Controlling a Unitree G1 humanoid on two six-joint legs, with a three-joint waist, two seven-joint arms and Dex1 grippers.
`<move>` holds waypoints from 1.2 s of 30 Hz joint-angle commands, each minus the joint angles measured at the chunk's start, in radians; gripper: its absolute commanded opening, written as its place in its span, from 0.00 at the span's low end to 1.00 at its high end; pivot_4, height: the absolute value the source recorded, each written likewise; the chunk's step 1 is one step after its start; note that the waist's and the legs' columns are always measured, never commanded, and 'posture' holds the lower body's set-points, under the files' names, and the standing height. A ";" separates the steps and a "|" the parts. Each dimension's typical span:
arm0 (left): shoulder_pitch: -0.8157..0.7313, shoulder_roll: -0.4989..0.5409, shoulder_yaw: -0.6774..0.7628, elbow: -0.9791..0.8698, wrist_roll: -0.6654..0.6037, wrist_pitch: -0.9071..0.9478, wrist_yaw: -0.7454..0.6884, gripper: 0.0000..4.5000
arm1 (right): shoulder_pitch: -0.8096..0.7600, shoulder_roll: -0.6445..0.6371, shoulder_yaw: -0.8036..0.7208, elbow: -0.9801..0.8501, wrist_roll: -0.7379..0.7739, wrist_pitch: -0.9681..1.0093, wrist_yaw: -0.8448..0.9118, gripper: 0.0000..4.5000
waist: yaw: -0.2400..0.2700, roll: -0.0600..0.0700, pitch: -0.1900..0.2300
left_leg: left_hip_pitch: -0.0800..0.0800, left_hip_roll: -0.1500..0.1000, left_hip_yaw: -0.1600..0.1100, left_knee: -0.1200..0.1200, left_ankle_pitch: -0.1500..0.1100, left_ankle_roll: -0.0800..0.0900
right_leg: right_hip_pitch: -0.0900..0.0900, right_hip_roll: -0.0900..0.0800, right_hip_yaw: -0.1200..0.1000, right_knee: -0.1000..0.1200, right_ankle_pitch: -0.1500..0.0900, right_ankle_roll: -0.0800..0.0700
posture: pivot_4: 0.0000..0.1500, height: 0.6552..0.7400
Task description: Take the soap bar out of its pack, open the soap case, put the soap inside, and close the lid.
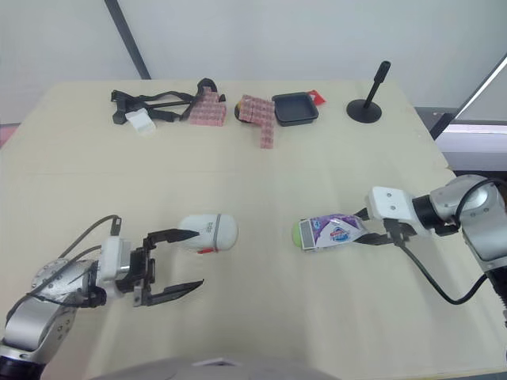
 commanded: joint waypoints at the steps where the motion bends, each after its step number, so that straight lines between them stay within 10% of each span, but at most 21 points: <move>1: 0.004 0.010 0.007 -0.004 -0.005 -0.003 0.000 1.00 | -0.014 -0.028 -0.025 -0.051 0.011 0.030 0.006 0.45 | 0.000 0.000 0.000 | 0.000 0.000 0.000 0.000 0.000 0.000 | 0.000 0.000 0.000 0.000 0.000 0.000 | 1.00 1.00; 36: -0.041 0.004 -0.010 0.050 0.008 -0.013 -0.018 1.00 | 0.191 -0.143 -0.433 0.217 0.141 -0.005 0.021 0.45 | 0.001 0.001 -0.001 | 0.000 0.000 0.000 0.001 0.000 0.001 | 0.000 -0.002 -0.001 0.001 -0.001 -0.002 | 1.00 1.00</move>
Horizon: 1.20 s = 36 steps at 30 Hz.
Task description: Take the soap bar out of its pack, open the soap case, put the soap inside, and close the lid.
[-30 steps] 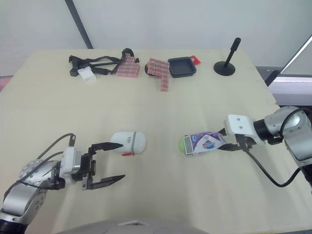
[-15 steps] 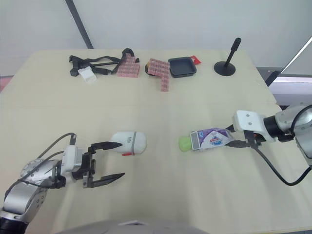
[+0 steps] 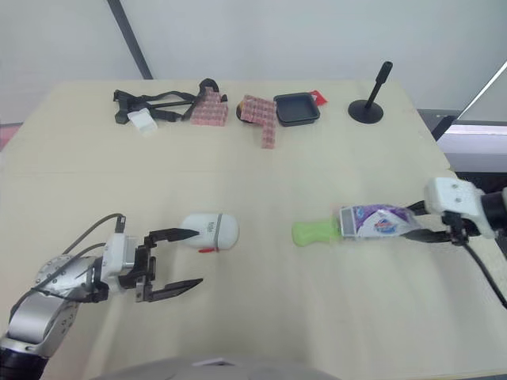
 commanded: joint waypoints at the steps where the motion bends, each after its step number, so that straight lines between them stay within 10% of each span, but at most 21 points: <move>1: -0.002 0.006 0.001 -0.007 -0.010 -0.020 -0.018 1.00 | -0.009 0.016 -0.115 0.078 0.053 0.048 -0.062 0.45 | -0.001 0.000 0.000 | 0.000 0.000 0.000 0.000 0.000 0.000 | 0.000 0.000 0.000 0.000 0.000 0.000 | 1.00 1.00; 25: -0.043 -0.020 0.005 -0.027 -0.034 0.031 0.036 1.00 | -0.036 0.639 -0.325 -0.505 0.112 0.960 -1.254 0.45 | 0.001 0.012 -0.007 | 0.001 -0.003 -0.001 -0.003 0.004 -0.005 | 0.000 0.000 -0.004 0.001 0.000 0.000 | 1.00 1.00; 36: -0.017 -0.024 0.008 -0.085 -0.091 0.093 0.038 1.00 | -0.051 0.742 -0.290 -0.527 0.085 1.001 -1.375 0.45 | -0.005 0.013 -0.008 | 0.005 -0.005 -0.001 -0.017 0.006 -0.010 | 0.002 0.001 -0.004 -0.006 0.000 0.000 | 1.00 1.00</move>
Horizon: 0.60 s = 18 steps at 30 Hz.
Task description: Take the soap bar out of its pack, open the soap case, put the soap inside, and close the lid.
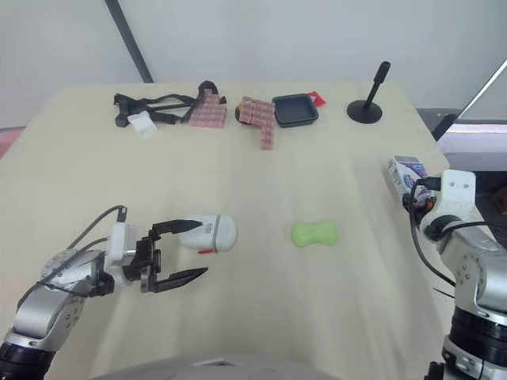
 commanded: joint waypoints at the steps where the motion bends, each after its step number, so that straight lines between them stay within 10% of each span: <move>1: 0.007 0.001 0.013 -0.047 -0.031 0.006 0.003 1.00 | -0.016 0.010 -0.011 -0.026 -0.007 -0.007 -0.028 0.45 | 0.000 0.000 0.000 | 0.000 0.000 0.000 0.000 0.000 0.000 | 0.000 0.000 0.000 0.000 0.000 0.000 | 1.00 1.00; 18: 0.020 -0.004 0.009 -0.077 -0.059 0.022 0.003 1.00 | 0.001 -0.017 -0.003 0.008 0.007 -0.014 0.022 0.51 | 0.001 0.000 0.000 | 0.002 0.000 0.000 -0.001 0.000 -0.001 | 0.002 0.000 0.000 -0.001 0.000 0.000 | 1.00 1.00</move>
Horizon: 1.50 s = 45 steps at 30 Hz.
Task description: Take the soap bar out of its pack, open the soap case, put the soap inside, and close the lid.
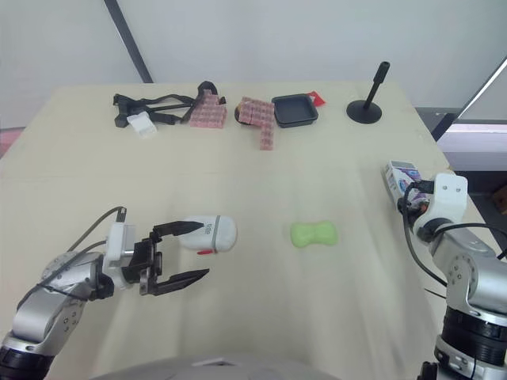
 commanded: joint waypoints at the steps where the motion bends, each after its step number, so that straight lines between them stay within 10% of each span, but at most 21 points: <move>1: 0.005 0.000 0.006 -0.048 -0.026 -0.011 -0.015 1.00 | 0.003 -0.038 -0.016 -0.010 0.006 -0.016 0.028 0.58 | 0.000 0.000 0.000 | 0.000 0.000 0.000 0.000 0.000 0.000 | 0.000 0.000 0.000 0.000 0.000 0.000 | 1.00 1.00; 7: -0.003 -0.007 -0.003 -0.039 -0.006 -0.027 -0.015 1.00 | 0.025 -0.077 0.008 -0.011 -0.016 -0.057 0.063 0.99 | 0.000 0.000 0.000 | 0.000 0.000 0.000 0.000 0.000 0.000 | 0.000 0.000 0.000 0.000 0.000 0.000 | 1.00 1.00; 17: -0.019 -0.007 -0.006 -0.005 0.024 -0.058 -0.024 1.00 | 0.026 -0.171 0.057 -0.039 -0.015 -0.228 0.207 0.99 | -0.001 0.001 0.000 | 0.001 0.000 0.000 0.000 0.000 0.000 | 0.001 0.000 0.000 0.000 0.000 0.000 | 1.00 1.00; 29: -0.136 0.051 -0.020 0.111 0.063 -0.020 -0.070 1.00 | 0.171 -0.240 0.203 -0.107 0.140 -0.713 0.862 0.99 | 0.002 -0.001 -0.001 | -0.002 0.002 0.000 0.001 0.001 0.004 | 0.001 -0.003 -0.001 0.000 0.000 0.000 | 1.00 1.00; 45: -0.409 0.146 -0.111 0.261 0.207 0.000 -0.178 1.00 | 0.272 -0.293 0.278 0.221 0.092 -1.147 1.283 0.99 | -0.023 -0.002 -0.002 | -0.004 0.002 -0.001 0.004 0.003 0.008 | 0.000 -0.006 -0.003 0.003 0.000 -0.001 | 1.00 1.00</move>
